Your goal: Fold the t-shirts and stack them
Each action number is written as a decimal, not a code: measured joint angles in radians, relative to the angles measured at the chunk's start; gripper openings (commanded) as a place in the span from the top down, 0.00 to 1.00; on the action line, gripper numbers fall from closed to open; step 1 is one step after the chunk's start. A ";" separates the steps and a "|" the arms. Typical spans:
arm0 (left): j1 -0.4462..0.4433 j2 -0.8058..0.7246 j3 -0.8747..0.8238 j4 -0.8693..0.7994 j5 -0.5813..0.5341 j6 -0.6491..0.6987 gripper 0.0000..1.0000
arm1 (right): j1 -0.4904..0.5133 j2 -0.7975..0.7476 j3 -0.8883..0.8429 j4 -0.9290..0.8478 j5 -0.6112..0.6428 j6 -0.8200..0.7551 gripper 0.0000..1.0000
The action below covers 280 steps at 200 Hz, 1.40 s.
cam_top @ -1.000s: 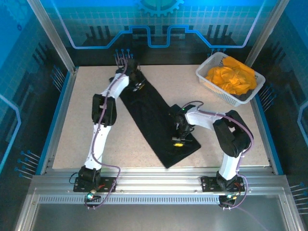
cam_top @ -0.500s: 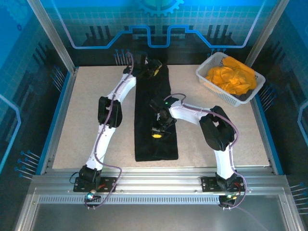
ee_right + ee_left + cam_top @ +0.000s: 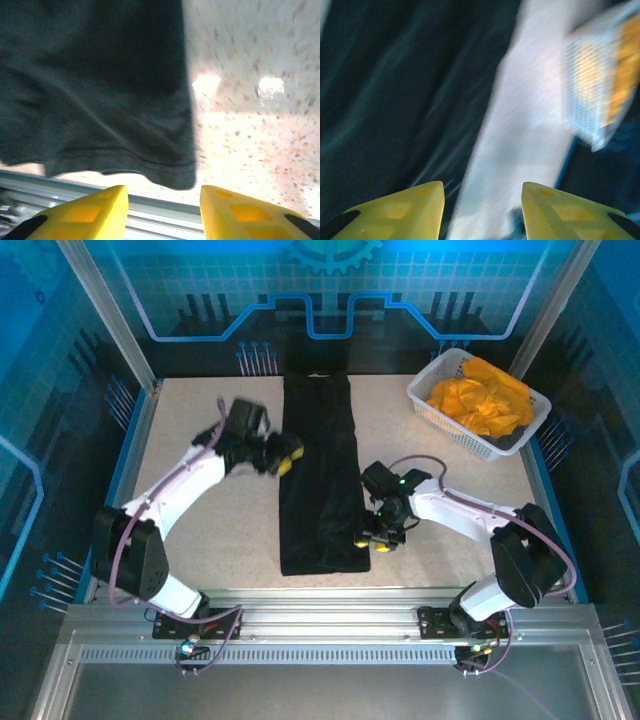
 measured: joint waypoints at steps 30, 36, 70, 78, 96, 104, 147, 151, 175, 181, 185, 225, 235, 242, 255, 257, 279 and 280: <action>-0.009 -0.048 -0.326 -0.131 0.061 0.019 0.46 | 0.047 0.080 -0.019 0.022 -0.011 -0.019 0.53; -0.012 -0.064 -0.374 -0.140 0.079 0.018 0.46 | 0.049 0.088 -0.025 0.031 -0.014 -0.019 0.53; -0.066 -0.164 -0.521 -0.122 0.151 -0.034 0.46 | 0.049 0.134 -0.034 0.087 -0.039 -0.010 0.56; -0.079 -0.167 -0.530 -0.100 0.159 -0.046 0.45 | 0.049 0.150 -0.034 0.101 -0.043 -0.005 0.57; -0.112 -0.150 -0.536 -0.038 0.172 -0.084 0.46 | 0.046 0.163 -0.031 0.098 -0.045 0.004 0.60; -0.129 -0.127 -0.535 -0.005 0.177 -0.095 0.48 | 0.046 0.163 -0.030 0.096 -0.045 0.009 0.62; -0.187 0.003 -0.497 0.023 0.182 -0.147 0.84 | 0.046 0.162 -0.032 0.087 -0.035 0.036 0.89; -0.192 0.011 -0.494 0.021 0.184 -0.149 0.88 | 0.047 0.162 -0.032 0.095 -0.036 0.035 0.91; -0.209 0.021 -0.480 0.032 0.188 -0.153 1.00 | 0.051 0.155 -0.035 0.118 -0.050 0.039 1.00; -0.212 0.020 -0.481 0.035 0.188 -0.150 1.00 | 0.051 0.150 -0.040 0.126 -0.053 0.039 1.00; -0.215 0.017 -0.483 0.040 0.187 -0.148 1.00 | 0.051 0.146 -0.044 0.129 -0.054 0.039 1.00; -0.258 -0.079 -0.576 0.143 0.181 -0.190 1.00 | 0.080 0.065 -0.071 0.123 -0.068 0.038 1.00; -0.277 -0.111 -0.599 0.148 0.182 -0.205 1.00 | 0.090 0.027 -0.081 0.106 -0.077 0.039 1.00; -0.286 -0.141 -0.609 0.138 0.181 -0.219 1.00 | 0.095 0.001 -0.085 0.092 -0.083 0.042 1.00; -0.292 -0.211 -0.609 0.111 0.169 -0.230 1.00 | 0.096 -0.047 -0.082 0.063 -0.085 0.047 1.00; -0.291 -0.224 -0.607 0.106 0.165 -0.232 1.00 | 0.095 -0.054 -0.080 0.056 -0.085 0.047 1.00; -0.269 -0.319 -0.555 0.087 0.129 -0.252 1.00 | 0.065 -0.091 -0.023 0.001 -0.082 0.050 1.00; -0.267 -0.320 -0.552 0.087 0.128 -0.252 1.00 | 0.063 -0.091 -0.020 -0.001 -0.083 0.050 1.00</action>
